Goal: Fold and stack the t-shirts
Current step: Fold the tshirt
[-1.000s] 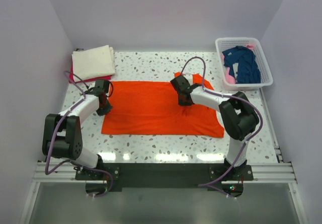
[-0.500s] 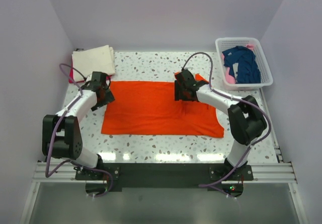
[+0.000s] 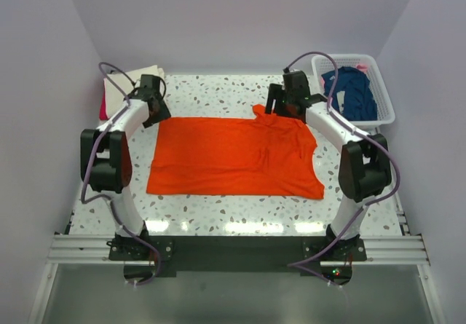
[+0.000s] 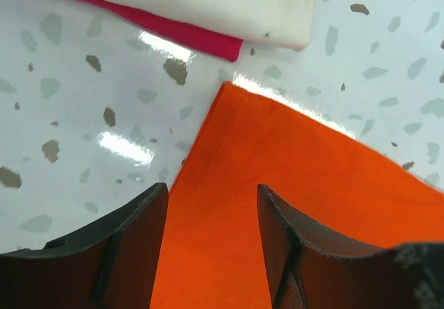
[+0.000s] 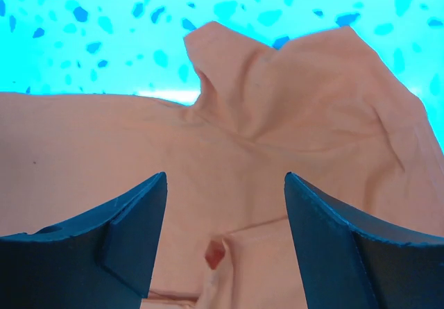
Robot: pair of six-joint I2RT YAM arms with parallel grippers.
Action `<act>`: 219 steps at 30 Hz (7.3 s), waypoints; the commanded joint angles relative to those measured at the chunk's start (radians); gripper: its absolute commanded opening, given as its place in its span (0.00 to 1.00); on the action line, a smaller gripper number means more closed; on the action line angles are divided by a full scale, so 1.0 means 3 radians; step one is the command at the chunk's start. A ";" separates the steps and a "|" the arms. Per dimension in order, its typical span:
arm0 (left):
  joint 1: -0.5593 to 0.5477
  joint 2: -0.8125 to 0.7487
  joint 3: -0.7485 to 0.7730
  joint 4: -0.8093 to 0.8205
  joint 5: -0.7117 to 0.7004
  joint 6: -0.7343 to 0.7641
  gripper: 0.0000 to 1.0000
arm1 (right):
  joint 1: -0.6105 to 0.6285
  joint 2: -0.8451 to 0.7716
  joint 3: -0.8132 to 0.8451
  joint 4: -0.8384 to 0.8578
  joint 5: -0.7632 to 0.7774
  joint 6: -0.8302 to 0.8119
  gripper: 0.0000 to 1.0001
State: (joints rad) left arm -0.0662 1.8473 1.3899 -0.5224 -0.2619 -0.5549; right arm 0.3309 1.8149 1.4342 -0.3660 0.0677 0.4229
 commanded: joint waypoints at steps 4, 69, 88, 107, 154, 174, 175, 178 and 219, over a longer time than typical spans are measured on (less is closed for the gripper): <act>-0.0025 0.0621 0.0556 0.0034 -0.0012 0.0106 0.58 | -0.0004 0.0204 0.0251 0.0192 -0.0317 -0.0172 0.72; -0.0076 0.1103 0.0787 0.0202 -0.0298 0.0239 0.00 | -0.0663 0.1365 0.0905 0.0106 0.0183 -0.0402 0.54; -0.0076 0.1057 0.0716 0.0253 -0.0272 0.0213 0.00 | -0.0668 0.1273 0.0701 0.0049 0.0117 -0.0295 0.30; -0.0061 0.0843 0.0588 0.0438 -0.0293 0.0177 0.00 | -0.0679 0.0930 0.0696 -0.0028 0.0178 -0.0264 0.00; 0.0129 0.0259 0.0025 0.0647 -0.0027 0.0101 0.00 | -0.0796 0.0516 0.0363 0.0100 -0.0118 -0.0142 0.40; 0.0129 0.0382 0.0092 0.0668 -0.0012 0.0106 0.00 | -0.0735 0.1022 0.0829 -0.0145 -0.0021 -0.0116 0.43; 0.0129 0.0387 0.0092 0.0663 -0.0012 0.0106 0.00 | -0.0725 0.1047 0.0819 -0.0150 -0.0016 -0.0116 0.42; 0.0129 0.0382 0.0092 0.0663 -0.0017 0.0106 0.00 | -0.0714 0.1048 0.0793 -0.0155 0.0009 -0.0106 0.40; 0.0185 0.0101 -0.0067 0.0647 -0.0053 0.0065 0.00 | -0.0714 0.0347 0.0410 -0.0288 0.0245 -0.0095 0.00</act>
State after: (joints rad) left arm -0.0257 1.9560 1.3808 -0.3584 -0.2649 -0.5148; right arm 0.1169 1.9961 1.5833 -0.4576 0.1066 0.3923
